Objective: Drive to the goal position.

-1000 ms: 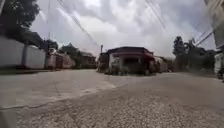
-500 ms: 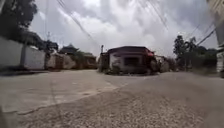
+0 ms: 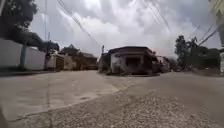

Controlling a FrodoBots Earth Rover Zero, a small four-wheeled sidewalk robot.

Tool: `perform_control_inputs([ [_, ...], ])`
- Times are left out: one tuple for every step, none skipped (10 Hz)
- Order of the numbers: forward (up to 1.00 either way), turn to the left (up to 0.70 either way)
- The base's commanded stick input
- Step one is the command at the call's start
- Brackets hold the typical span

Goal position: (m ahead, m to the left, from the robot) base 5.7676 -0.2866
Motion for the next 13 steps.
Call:
perform_control_inputs([
  [0.50, 0.01],
  [0.50, 0.01],
  [0.50, 0.01],
  [0.50, 0.01],
  [0.50, 0.01],
  [0.50, 0.01],
  [0.50, 0.01],
  [0.50, 0.01],
  [0.50, 0.01],
  [0.50, 0.01],
  [0.50, 0.01],
  [0.50, 0.01],
  [0.50, 0.01],
])
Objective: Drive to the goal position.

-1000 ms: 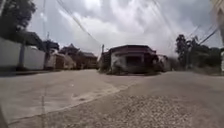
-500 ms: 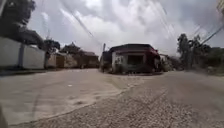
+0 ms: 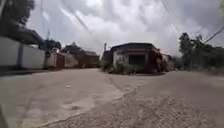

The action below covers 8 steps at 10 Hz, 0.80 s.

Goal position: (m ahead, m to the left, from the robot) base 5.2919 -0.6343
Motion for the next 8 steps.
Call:
perform_control_inputs([
  [0.50, 0.01],
  [0.50, 0.01],
  [0.50, 0.01],
  [0.50, 0.01],
  [0.50, 0.01],
  [0.50, 0.01],
  [0.50, 0.01],
  [0.50, 0.01],
])
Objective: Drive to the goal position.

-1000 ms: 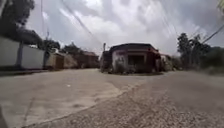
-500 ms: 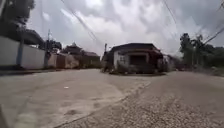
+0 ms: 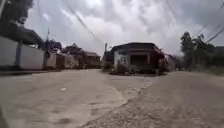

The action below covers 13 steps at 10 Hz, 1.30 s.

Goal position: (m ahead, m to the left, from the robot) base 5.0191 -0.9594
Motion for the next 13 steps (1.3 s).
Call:
perform_control_inputs([
  [0.50, 0.01],
  [0.50, 0.01],
  [0.50, 0.01],
  [0.50, 0.01],
  [0.50, 0.01],
  [0.50, 0.01],
  [0.50, 0.01],
  [0.50, 0.01],
  [0.50, 0.01],
  [0.50, 0.01],
  [0.50, 0.01],
  [0.50, 0.01],
  [0.50, 0.01],
])
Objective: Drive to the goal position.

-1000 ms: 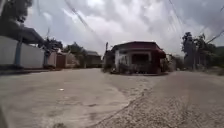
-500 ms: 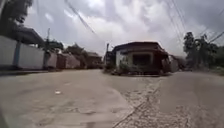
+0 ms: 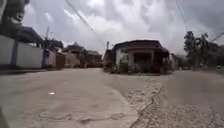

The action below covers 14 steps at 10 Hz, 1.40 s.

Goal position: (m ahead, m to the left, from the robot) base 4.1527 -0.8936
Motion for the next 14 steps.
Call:
perform_control_inputs([
  [0.50, 0.01],
  [0.50, 0.01],
  [0.50, 0.01],
  [0.50, 0.01],
  [0.50, 0.01],
  [0.50, 0.01],
  [0.50, 0.01],
  [0.50, 0.01],
  [0.50, 0.01],
  [0.50, 0.01],
  [0.50, 0.01],
  [0.50, 0.01],
  [0.50, 0.01],
  [0.50, 0.01],
])
